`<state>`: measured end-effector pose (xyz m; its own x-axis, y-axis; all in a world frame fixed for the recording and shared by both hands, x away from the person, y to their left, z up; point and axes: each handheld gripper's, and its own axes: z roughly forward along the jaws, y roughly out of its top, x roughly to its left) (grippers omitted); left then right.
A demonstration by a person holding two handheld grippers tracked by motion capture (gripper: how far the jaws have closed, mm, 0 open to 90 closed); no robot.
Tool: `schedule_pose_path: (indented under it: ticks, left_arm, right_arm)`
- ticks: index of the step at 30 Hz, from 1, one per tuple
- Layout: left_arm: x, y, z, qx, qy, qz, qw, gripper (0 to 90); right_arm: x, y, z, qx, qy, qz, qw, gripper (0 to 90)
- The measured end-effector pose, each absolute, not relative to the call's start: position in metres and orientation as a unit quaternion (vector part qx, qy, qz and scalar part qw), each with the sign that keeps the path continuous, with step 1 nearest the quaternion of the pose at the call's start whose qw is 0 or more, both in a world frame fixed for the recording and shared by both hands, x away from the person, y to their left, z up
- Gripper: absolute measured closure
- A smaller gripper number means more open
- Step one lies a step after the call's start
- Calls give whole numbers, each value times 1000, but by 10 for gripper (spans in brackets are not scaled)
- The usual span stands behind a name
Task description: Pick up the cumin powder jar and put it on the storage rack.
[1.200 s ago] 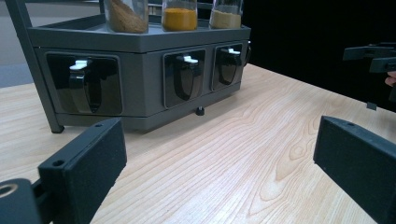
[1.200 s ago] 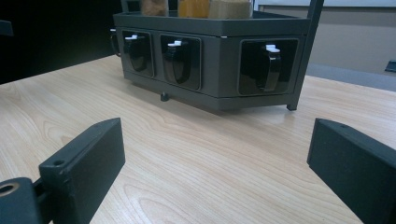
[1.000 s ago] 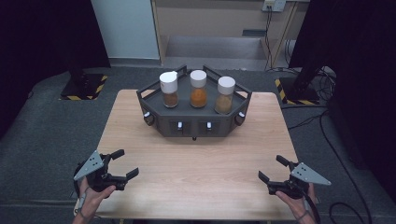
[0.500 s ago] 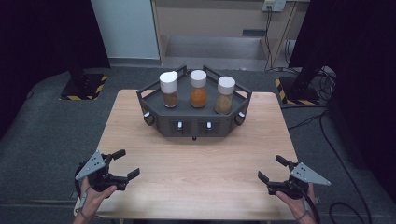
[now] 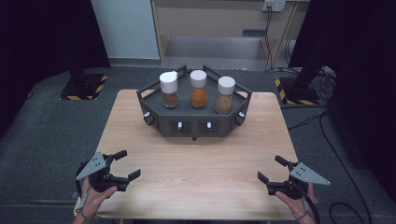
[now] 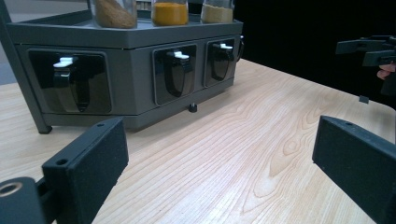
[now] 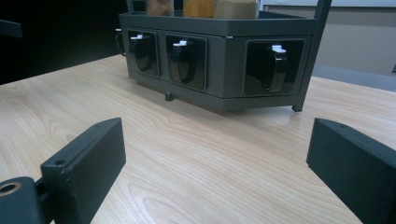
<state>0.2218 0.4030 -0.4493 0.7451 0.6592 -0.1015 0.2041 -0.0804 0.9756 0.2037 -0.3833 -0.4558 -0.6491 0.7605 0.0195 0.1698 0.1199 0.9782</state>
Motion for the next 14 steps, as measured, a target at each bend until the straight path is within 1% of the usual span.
schedule_pose_path:
  ticks: [14]
  left_arm:
    - [223, 403, -449, 714, 298, 183, 607, 27]
  right_arm:
    - [206, -385, -456, 325, 707, 578, 248, 53]
